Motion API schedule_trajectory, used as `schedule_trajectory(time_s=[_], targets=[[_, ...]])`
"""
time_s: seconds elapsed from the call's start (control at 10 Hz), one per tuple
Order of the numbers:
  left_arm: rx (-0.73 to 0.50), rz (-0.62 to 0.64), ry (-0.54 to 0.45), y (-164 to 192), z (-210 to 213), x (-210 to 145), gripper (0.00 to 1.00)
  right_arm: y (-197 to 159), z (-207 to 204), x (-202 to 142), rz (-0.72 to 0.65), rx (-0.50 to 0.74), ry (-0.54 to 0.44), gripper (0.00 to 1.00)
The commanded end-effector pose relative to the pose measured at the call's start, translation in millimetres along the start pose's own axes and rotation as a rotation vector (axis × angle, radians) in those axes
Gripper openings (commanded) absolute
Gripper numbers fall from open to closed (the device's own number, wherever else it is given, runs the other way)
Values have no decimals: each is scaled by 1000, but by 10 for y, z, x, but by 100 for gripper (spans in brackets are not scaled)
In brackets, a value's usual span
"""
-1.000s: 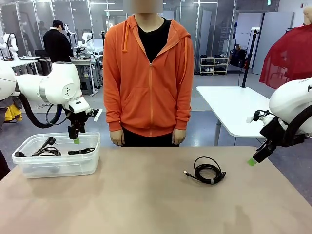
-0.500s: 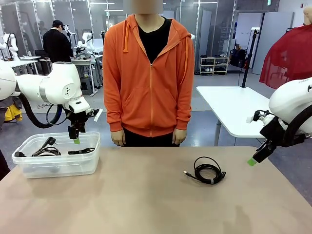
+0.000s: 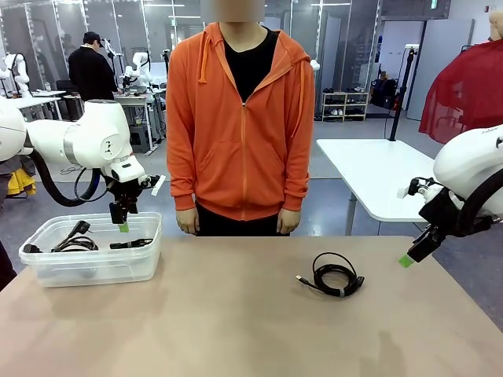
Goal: Organize and store the cables.
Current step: Place the USB Extension Cable into the Organizing box.
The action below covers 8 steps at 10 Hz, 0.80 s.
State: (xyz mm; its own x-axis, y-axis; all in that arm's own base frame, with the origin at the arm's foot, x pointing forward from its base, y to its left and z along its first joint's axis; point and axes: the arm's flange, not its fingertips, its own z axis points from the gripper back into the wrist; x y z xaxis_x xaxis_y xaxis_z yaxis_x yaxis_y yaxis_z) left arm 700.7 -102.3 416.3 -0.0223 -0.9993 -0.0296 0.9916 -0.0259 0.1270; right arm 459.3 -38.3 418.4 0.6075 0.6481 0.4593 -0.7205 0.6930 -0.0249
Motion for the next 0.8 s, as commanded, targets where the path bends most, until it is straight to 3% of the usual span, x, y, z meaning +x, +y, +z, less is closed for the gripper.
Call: schedule_trajectory(time_s=[0.0,0.4,0.5,0.7], targets=[[1,0,2,2,-1,-12,100,-12,-3,29,-12,-2,15,100],[0,0,0,0,0,0,100,0,0,0,0,0,0,100],[-3,10,14,-88,93,55,100,95,19,96,33,-79,44,100],[10,78,-19,-462,488,146,100,243,80,223,126,-53,24,100]])
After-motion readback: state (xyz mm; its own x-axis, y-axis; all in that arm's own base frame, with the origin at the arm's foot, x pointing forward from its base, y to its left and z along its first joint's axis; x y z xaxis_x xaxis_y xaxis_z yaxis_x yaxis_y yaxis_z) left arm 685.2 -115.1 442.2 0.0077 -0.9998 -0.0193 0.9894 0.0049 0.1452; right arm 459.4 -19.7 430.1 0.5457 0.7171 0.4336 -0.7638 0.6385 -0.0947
